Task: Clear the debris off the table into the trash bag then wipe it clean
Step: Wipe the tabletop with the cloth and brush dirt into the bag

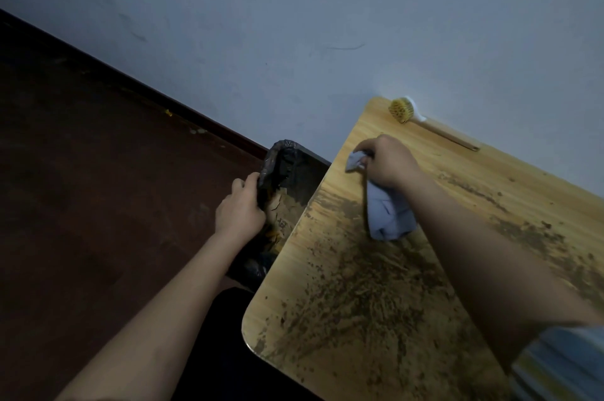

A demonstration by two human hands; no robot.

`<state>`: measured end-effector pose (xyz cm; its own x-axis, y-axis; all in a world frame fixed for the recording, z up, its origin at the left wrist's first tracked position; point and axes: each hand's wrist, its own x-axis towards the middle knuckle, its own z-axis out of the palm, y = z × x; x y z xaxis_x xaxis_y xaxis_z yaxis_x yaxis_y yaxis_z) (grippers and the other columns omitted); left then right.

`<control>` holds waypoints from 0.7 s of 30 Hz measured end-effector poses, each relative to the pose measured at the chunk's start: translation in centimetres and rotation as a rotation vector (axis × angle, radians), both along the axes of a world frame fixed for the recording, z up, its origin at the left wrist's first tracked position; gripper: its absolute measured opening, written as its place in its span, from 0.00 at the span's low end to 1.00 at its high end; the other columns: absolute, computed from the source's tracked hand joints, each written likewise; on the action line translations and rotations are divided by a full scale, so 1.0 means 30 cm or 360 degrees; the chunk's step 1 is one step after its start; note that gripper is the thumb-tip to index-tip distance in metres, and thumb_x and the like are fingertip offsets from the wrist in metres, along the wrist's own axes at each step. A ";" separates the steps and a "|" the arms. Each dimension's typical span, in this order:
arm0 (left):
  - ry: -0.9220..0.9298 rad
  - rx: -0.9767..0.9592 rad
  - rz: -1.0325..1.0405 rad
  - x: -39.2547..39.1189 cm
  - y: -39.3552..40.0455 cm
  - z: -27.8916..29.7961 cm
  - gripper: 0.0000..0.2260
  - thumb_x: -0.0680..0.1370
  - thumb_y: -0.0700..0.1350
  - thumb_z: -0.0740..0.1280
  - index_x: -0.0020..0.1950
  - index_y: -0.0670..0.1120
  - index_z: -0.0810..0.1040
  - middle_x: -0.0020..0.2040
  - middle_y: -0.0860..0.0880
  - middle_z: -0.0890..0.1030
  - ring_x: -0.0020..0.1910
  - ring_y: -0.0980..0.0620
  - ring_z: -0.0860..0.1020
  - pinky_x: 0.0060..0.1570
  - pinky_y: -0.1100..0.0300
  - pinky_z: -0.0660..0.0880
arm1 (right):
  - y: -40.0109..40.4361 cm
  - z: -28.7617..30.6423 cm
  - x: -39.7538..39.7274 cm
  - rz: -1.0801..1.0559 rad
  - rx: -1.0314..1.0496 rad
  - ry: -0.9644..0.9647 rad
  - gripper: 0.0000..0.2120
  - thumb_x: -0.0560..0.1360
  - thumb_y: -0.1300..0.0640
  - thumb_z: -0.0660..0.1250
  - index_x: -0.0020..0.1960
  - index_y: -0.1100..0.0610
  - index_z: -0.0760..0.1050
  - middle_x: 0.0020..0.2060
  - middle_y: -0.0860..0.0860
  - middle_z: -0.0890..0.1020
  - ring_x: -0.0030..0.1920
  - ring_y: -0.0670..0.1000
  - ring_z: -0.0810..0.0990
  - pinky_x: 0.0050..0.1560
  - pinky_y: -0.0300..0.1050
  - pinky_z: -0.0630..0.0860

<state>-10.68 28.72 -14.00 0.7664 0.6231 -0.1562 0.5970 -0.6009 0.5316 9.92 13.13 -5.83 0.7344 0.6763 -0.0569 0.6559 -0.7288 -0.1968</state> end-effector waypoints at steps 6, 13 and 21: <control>0.0003 -0.0007 -0.0007 -0.012 0.013 -0.020 0.28 0.76 0.37 0.60 0.75 0.49 0.58 0.63 0.43 0.67 0.51 0.36 0.75 0.42 0.53 0.66 | 0.044 -0.097 -0.008 -0.0322 0.0029 0.0088 0.12 0.80 0.62 0.60 0.60 0.56 0.79 0.61 0.58 0.76 0.55 0.62 0.76 0.49 0.50 0.74; 0.0020 0.0029 -0.0003 -0.001 0.018 -0.014 0.29 0.75 0.36 0.60 0.74 0.50 0.58 0.63 0.42 0.68 0.51 0.35 0.75 0.42 0.53 0.65 | 0.048 -0.118 -0.086 0.0066 -0.0106 -0.0002 0.13 0.80 0.63 0.57 0.59 0.56 0.78 0.55 0.57 0.71 0.53 0.61 0.70 0.46 0.51 0.68; 0.0046 0.0004 -0.0009 -0.001 -0.018 0.012 0.28 0.76 0.37 0.59 0.74 0.50 0.58 0.64 0.42 0.67 0.53 0.35 0.74 0.43 0.52 0.66 | 0.013 -0.063 -0.199 0.0696 -0.0339 -0.0028 0.11 0.75 0.66 0.59 0.52 0.63 0.78 0.47 0.58 0.73 0.47 0.59 0.73 0.43 0.54 0.70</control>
<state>-10.71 28.19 -13.65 0.7652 0.6191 -0.1768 0.6085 -0.6057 0.5126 3.94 13.52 -7.72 0.3861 0.8964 -0.2177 0.9115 -0.4070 -0.0594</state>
